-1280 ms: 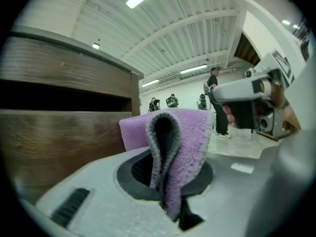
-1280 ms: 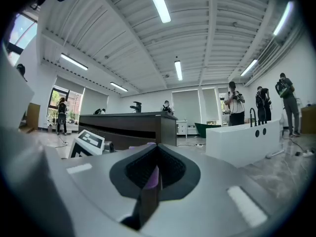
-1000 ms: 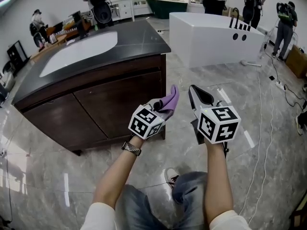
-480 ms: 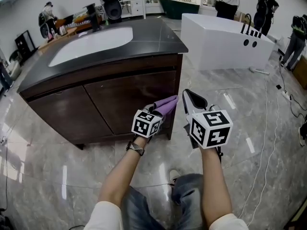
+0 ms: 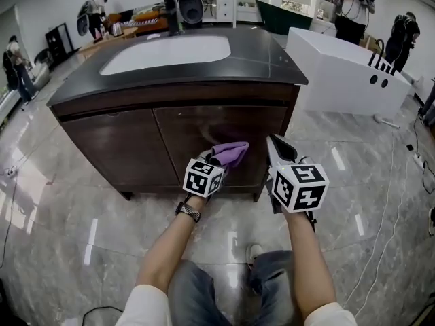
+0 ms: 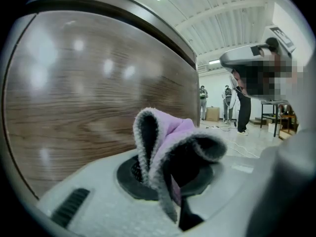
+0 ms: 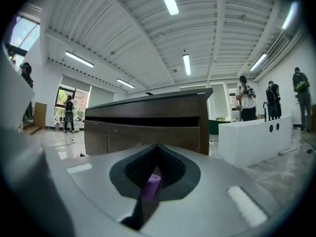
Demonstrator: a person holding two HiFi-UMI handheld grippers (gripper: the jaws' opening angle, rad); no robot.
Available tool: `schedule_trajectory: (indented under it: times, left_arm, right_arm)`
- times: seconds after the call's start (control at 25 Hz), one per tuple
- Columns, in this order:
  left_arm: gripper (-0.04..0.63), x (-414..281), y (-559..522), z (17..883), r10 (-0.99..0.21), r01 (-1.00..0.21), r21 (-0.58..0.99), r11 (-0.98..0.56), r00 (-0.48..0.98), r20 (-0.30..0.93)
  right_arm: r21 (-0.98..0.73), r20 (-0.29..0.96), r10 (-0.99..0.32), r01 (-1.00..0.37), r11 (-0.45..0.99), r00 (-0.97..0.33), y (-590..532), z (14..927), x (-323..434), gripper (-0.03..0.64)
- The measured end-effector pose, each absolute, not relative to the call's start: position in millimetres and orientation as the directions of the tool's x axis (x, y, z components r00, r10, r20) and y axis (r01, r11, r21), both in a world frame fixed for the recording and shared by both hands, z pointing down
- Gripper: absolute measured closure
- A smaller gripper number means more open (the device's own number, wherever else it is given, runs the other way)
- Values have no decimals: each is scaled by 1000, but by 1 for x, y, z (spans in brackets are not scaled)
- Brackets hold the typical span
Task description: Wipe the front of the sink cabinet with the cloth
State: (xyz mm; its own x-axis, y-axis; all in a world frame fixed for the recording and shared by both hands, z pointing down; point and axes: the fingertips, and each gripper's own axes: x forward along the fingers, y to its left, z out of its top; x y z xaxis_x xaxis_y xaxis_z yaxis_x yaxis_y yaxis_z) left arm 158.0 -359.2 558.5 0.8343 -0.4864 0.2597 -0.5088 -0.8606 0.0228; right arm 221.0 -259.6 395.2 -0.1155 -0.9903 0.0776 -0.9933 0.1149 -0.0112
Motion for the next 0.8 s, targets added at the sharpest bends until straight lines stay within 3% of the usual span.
schedule_trajectory:
  times: [0.8]
  left_arm:
    - [545, -29, -413, 587, -711, -741, -19, -671, 636, 301]
  right_arm:
    - [17, 103, -936, -940, 341, -337, -276, 410, 102, 612]
